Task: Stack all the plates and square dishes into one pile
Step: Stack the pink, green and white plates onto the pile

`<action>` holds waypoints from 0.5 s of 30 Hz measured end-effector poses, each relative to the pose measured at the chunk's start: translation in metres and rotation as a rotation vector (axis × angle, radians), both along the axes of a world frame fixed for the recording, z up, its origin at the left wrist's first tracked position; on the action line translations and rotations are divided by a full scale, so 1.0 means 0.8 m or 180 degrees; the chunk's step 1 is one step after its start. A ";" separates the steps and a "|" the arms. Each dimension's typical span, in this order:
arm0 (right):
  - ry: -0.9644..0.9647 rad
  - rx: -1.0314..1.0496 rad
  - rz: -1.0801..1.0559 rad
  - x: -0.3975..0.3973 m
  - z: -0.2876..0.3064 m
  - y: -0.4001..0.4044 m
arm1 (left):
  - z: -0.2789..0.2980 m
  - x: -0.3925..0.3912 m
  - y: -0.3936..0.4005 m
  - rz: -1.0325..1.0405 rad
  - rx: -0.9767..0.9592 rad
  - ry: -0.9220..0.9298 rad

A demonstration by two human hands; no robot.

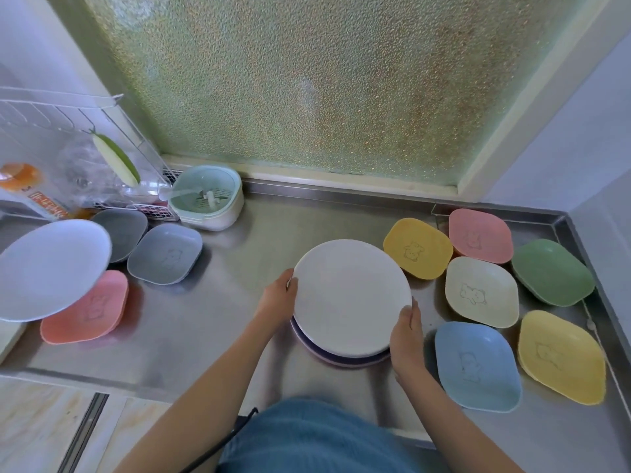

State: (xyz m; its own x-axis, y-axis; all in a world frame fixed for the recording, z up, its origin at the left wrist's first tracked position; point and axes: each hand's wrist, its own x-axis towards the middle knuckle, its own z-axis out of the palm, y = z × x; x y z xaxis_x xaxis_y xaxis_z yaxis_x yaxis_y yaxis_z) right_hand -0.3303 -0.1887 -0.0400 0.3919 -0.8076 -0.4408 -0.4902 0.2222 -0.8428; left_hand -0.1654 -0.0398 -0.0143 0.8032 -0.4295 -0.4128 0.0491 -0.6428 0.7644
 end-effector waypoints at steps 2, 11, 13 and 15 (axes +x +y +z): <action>-0.0023 -0.0039 0.0074 0.013 0.001 0.011 | -0.001 0.005 0.015 0.0113 0.0008 -0.0027; -0.0140 0.0006 0.0519 0.109 -0.006 0.119 | 0.001 0.064 0.146 0.0844 0.0381 -0.0283; -0.0183 0.0011 0.0559 0.129 -0.008 0.145 | 0.002 0.076 0.174 0.0921 0.0531 -0.0310; -0.0188 0.0042 0.0595 0.144 -0.010 0.170 | 0.001 0.089 0.200 0.0975 0.0546 -0.0348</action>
State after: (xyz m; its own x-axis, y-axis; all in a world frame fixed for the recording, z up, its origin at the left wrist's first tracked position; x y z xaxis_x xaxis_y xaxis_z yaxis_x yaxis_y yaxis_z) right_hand -0.2149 -0.0529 -0.0477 0.5601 -0.7126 -0.4226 -0.4737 0.1430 -0.8690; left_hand -0.0944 0.1198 -0.0132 0.9272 -0.0943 -0.3626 0.1831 -0.7302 0.6582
